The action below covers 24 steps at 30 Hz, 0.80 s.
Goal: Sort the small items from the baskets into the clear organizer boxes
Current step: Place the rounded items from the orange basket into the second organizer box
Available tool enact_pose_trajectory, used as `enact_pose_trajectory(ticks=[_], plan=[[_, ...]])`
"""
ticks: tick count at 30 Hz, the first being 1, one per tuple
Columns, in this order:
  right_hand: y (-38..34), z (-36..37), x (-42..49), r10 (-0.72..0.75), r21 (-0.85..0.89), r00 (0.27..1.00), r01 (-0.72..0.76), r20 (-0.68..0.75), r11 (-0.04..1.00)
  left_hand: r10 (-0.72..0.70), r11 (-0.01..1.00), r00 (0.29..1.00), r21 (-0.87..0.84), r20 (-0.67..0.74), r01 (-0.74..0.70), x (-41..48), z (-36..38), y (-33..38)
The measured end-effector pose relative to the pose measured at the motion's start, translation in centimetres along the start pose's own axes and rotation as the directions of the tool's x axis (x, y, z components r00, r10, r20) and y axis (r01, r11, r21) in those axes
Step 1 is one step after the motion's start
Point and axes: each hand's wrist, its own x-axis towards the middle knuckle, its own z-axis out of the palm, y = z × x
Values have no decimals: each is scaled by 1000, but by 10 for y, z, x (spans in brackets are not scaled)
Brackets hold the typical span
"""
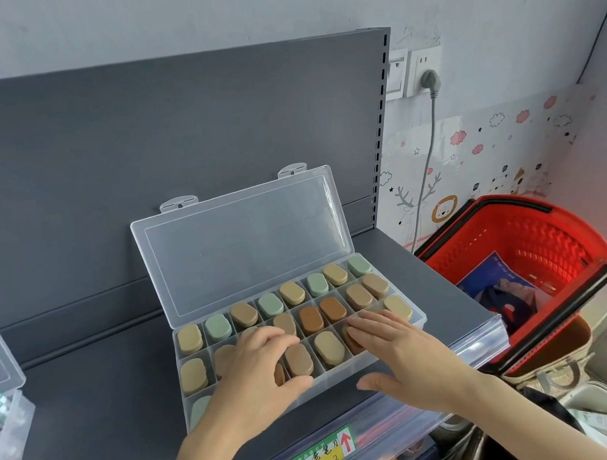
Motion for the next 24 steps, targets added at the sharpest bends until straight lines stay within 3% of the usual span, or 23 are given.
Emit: enact_pose_trajectory(ticks=[5, 11, 16, 21, 24], plan=[[17, -1, -6, 64, 31, 995, -62, -77, 998, -45, 999, 999, -22, 7, 45, -6, -1, -1], [24, 10, -7, 95, -19, 992, -97, -82, 995, -33, 965, 999, 262, 24, 25, -14, 11, -13], [25, 13, -6, 151, -57, 985, -156, -86, 986, -28, 937, 1000, 347, -13, 31, -15, 15, -15], [31, 12, -8, 130, 28, 985, -127, -117, 991, -97, 880, 994, 470, 48, 64, -17, 9, -8], [34, 14, -7, 97, 71, 984, -87, -148, 994, -74, 925, 997, 377, 33, 56, -17, 11, -7]])
